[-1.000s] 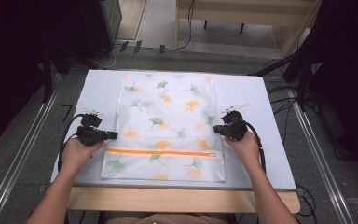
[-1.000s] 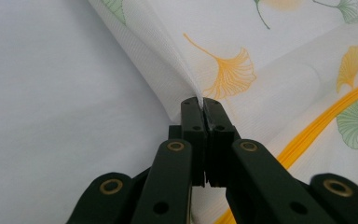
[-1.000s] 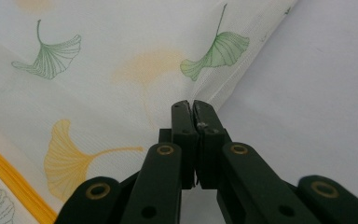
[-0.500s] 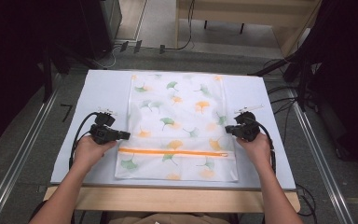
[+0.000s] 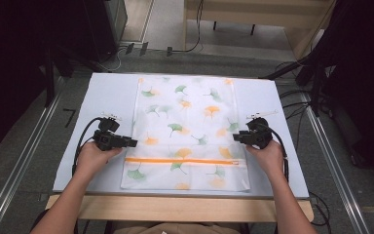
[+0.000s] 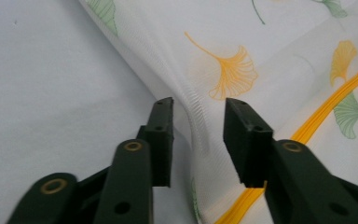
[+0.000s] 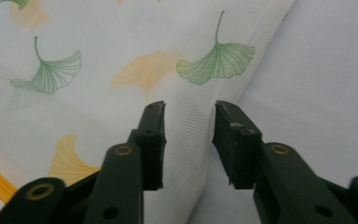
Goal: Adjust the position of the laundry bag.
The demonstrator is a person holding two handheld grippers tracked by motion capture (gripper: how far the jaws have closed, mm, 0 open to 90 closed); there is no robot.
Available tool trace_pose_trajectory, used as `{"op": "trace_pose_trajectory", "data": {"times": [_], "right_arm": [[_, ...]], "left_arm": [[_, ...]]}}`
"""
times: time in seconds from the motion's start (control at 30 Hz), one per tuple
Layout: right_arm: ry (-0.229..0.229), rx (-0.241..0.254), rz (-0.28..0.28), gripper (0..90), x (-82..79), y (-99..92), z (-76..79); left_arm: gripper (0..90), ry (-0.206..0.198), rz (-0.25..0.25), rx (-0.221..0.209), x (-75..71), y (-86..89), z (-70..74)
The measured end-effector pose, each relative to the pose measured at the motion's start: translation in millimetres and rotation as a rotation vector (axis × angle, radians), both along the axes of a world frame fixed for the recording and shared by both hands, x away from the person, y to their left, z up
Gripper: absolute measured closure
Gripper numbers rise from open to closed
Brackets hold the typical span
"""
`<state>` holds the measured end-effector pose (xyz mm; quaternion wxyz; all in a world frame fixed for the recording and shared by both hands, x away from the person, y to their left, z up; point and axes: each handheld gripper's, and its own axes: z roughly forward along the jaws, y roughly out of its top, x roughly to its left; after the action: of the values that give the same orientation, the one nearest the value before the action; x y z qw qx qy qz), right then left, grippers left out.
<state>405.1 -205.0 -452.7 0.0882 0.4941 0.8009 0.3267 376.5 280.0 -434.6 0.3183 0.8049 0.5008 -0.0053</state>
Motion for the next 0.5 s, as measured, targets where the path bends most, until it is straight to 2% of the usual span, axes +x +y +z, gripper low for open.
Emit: {"op": "trace_pose_trajectory", "data": {"times": [0.23,0.5], "right_arm": [[-0.012,0.024,-0.008,55.5,-6.1,-2.5,7.4],[-0.017,0.03,0.005,54.3,-19.8,-5.8,12.7]], "left_arm": [[52.2,-0.03,-0.018,0.003,-3.6,-2.4,6.5],[44.4,-0.061,-0.032,0.003,-8.9,-7.8,18.1]]}}
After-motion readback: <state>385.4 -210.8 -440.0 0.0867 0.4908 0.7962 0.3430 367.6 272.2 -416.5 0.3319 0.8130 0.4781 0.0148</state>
